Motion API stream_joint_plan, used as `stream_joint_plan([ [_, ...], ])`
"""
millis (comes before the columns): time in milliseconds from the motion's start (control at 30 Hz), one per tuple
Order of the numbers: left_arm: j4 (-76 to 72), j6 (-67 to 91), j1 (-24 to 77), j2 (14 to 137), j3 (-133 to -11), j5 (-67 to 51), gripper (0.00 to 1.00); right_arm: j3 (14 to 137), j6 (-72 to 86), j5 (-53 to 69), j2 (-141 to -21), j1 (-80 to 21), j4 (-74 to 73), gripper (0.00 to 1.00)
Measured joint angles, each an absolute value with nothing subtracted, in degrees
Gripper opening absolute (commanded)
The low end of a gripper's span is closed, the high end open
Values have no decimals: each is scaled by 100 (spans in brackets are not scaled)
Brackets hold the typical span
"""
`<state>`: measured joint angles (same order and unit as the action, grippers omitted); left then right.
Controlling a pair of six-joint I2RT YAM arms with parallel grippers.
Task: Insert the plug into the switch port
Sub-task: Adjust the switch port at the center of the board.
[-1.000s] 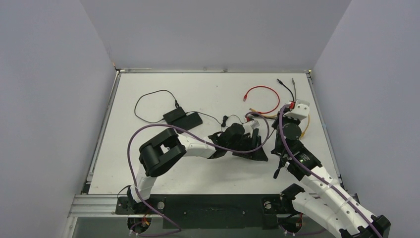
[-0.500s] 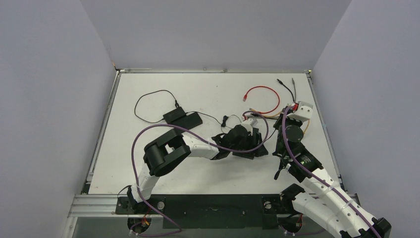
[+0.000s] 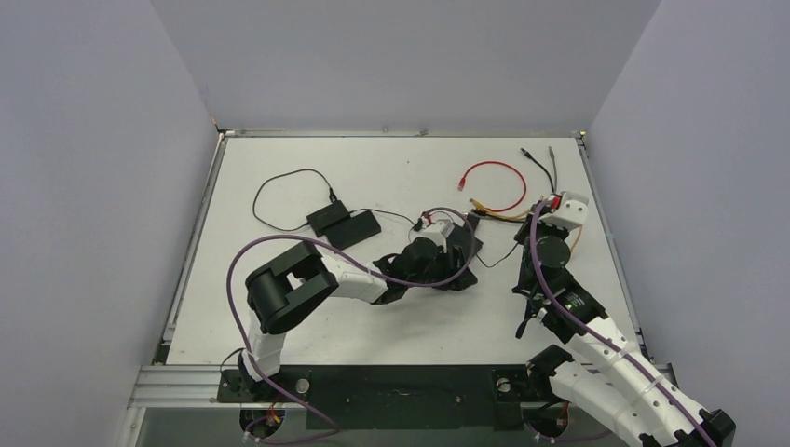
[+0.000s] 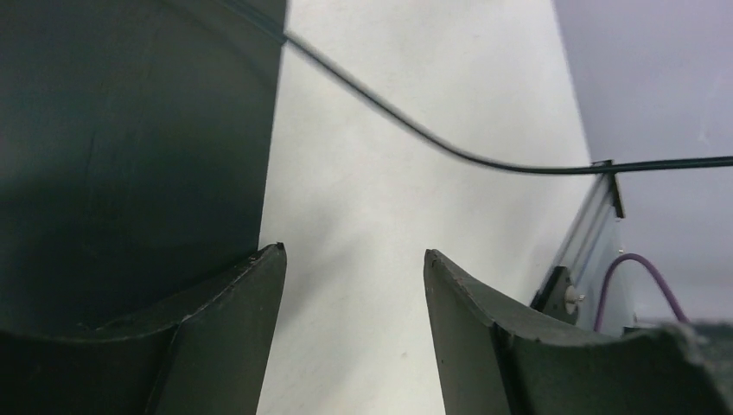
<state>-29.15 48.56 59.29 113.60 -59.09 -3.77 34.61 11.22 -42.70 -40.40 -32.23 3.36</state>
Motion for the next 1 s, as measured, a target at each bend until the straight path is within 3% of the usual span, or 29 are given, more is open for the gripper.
stream_joint_plan([
  [633,-2665,4626,4021,9872,-3938,303,58,3461,941,-4346,-4394,-3223,340,0],
  [1000,-2032,4628,3865,8851,-3391,220,58,4303,80,-4440,-5752,-3188,913,0],
])
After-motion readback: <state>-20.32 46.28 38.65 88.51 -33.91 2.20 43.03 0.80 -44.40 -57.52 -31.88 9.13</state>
